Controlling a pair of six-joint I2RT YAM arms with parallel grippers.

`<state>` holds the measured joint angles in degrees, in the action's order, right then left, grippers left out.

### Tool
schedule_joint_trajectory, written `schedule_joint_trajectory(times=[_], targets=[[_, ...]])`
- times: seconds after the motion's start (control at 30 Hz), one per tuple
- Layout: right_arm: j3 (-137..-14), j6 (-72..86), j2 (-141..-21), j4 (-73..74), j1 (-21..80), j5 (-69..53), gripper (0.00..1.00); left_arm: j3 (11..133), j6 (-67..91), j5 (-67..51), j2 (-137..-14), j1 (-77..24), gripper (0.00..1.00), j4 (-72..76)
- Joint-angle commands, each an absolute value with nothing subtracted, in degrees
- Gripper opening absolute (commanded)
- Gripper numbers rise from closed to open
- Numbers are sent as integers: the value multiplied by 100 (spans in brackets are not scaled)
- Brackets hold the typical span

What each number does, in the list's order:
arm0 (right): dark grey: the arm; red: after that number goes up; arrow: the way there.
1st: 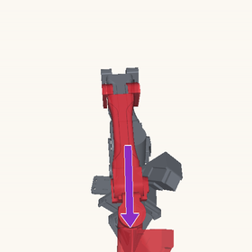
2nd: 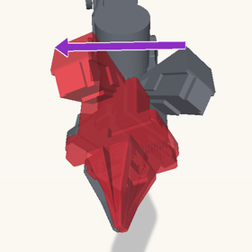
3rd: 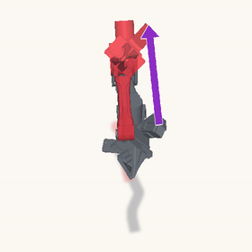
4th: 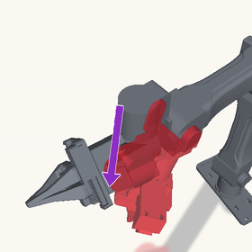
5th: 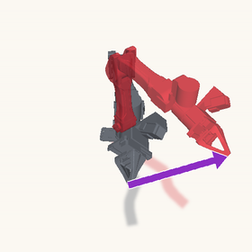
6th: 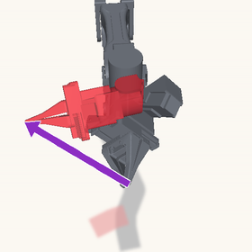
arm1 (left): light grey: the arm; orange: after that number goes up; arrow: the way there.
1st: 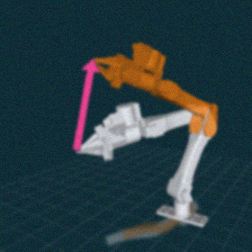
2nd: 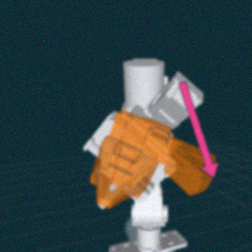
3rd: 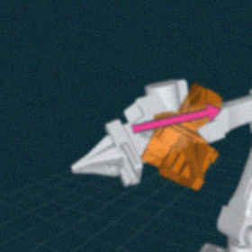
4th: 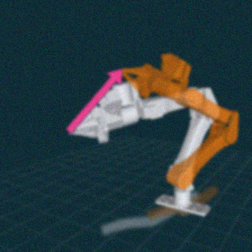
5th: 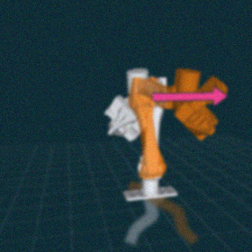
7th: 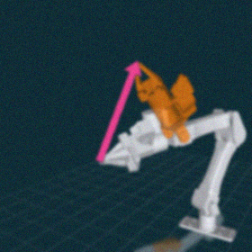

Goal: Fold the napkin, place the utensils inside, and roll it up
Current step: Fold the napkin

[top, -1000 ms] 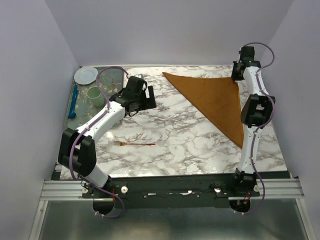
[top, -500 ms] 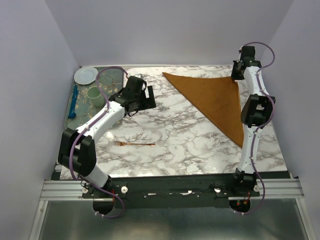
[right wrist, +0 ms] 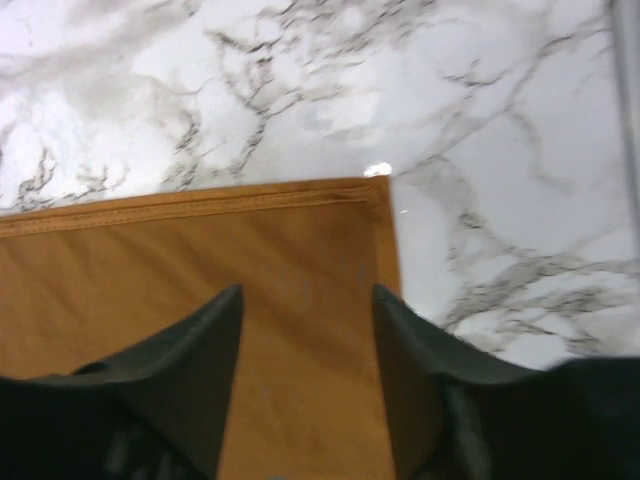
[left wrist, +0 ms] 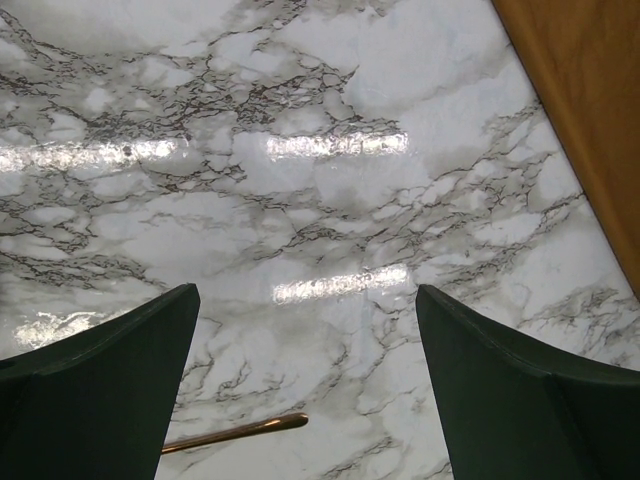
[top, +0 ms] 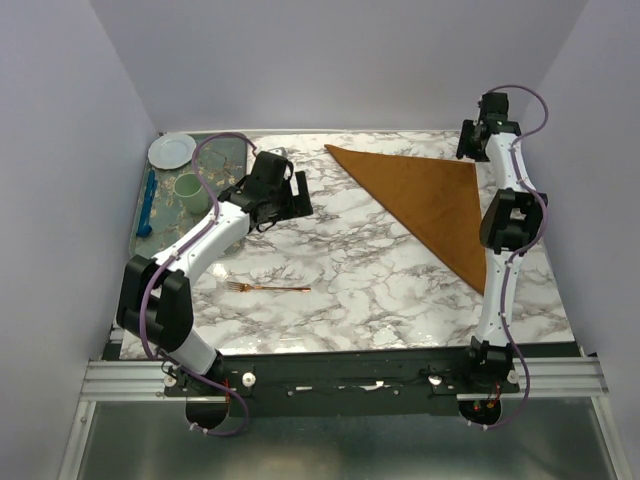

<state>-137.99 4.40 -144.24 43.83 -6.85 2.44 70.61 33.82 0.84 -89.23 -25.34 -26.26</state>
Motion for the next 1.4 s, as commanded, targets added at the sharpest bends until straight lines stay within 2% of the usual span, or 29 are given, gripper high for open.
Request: schedule_joint_trajectory(times=[0.0,0.07,0.13,0.17,0.2,0.23,0.27,0.3,0.37,0.43,0.53,0.57,0.63,0.67,0.7,0.73,0.83,0.97,1.23,1.37], targets=[[-14212,141,-14143,4517,-721,1779,75,7356,3392,-404,-9201,-2487,98,-2251],[-13941,167,-13897,4735,-712,1977,81,7662,3655,-875,-9640,-2496,96,-1725],[-13276,743,-13353,4956,-712,1734,82,7918,4093,-1168,-10174,-2487,92,-1060],[-12793,1017,-13116,4896,-712,1340,82,8049,4270,-1386,-10343,-2487,88,-654],[-12310,1237,-12504,4730,-712,335,82,8129,4445,-1693,-10536,-2496,85,-259],[-11791,1639,-12211,4502,-686,-84,82,8260,4621,-1783,-10982,-2487,81,267],[-10629,1809,-11869,3830,-651,-462,82,8697,4936,-1871,-11239,-2461,74,455],[-10200,1915,-11622,3545,-616,-988,82,8953,5061,-2090,-11520,-2461,68,640],[-9435,1969,-11163,3210,-379,-1028,82,9768,5325,-2118,-12250,-2443,55,844],[-9072,2099,-10918,3173,-238,-1072,81,10254,5642,-2179,-12881,-2443,49,1175],[-8281,2319,-10627,2787,-220,-1414,72,11151,5888,-2040,-13611,-2417,38,1221],[-8088,2320,-10443,2595,-220,-1528,70,11458,5958,-1996,-13753,-2400,29,1230],[-7622,2381,-10284,2453,-220,-1643,64,11601,6125,-1855,-14095,-2338,24,1492],[-7472,2408,-10135,2243,-220,-1757,60,11680,6222,-1759,-14202,-2320,18,1616],[-7349,2417,-10064,2163,-220,-1967,54,11750,6301,-1714,-14325,-2294,14,1730],[-7113,2487,-10003,2127,-220,-1986,52,11864,6432,-1662,-14596,-2233,11,1766],[-6664,2671,-9704,1960,-220,-2065,46,12172,6687,-1372,-15071,-2154,9,1863],[-6058,2804,-9230,1811,-255,-1899,45,12593,7188,-1091,-15547,-2022,0,1785],[-5142,3075,-8473,1889,-641,-1661,44,13069,7628,-756,-16109,-1837,0,1626],[-4755,3208,-8148,2476,-896,-1250,43,13140,7796,-668,-16189,-1793,0,1565]])
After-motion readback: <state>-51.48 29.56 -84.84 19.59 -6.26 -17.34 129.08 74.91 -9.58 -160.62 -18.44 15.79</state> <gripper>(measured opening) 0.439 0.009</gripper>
